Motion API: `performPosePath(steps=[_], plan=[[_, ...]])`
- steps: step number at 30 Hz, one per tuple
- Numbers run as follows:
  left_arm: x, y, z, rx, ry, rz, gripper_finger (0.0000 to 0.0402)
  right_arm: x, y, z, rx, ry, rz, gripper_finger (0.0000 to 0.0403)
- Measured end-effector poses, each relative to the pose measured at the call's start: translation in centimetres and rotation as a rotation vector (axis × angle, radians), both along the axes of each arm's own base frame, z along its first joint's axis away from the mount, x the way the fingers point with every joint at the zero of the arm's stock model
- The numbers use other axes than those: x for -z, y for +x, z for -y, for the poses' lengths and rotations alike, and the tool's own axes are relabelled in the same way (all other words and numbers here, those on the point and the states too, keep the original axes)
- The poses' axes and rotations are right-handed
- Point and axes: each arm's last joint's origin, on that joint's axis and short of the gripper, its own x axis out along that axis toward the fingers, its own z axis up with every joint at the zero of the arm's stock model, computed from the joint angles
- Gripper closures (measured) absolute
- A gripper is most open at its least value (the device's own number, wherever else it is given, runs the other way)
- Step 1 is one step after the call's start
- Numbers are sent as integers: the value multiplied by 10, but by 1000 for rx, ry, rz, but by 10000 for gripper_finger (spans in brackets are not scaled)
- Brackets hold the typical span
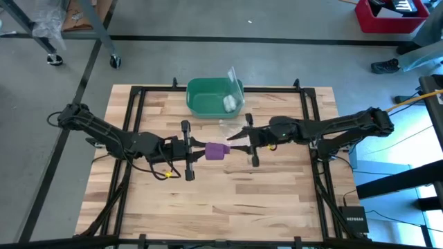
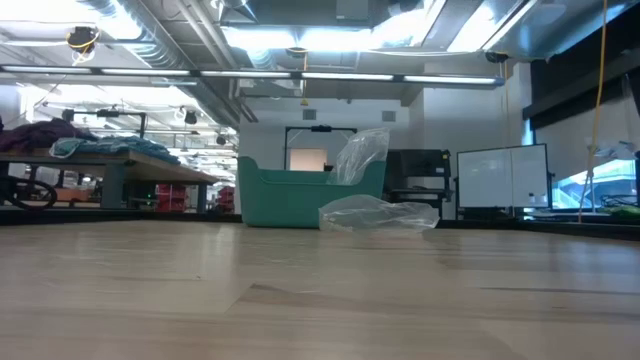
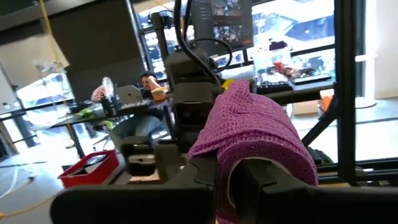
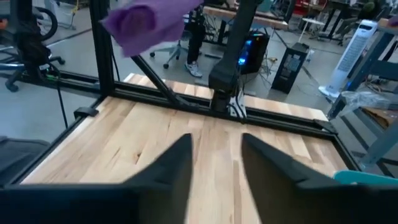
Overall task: Roll bandage
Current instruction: Roll the violet bandage
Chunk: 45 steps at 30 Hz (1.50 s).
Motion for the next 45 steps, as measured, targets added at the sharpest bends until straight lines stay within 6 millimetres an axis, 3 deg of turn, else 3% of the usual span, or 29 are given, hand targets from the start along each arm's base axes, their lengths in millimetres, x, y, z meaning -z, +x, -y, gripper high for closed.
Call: performPosePath(steps=[4, 8, 19, 29, 45], plan=[[0, 1, -1, 22, -5, 1, 386, -2, 2, -1, -40, 2, 35, 203], [2, 2, -2, 19, -3, -14, 386, -5, 4, -12, -91, -8, 88, 184], [6, 2, -1, 21, 21, -56, 386, -19, -15, -43, -11, -235, 162, 225], [7, 4, -3, 72, 21, -61, 386, -10, -5, -49, -16, -451, 176, 253], [8, 4, -4, 72, 11, -68, 386, -7, -3, -51, -65, -474, 182, 265]])
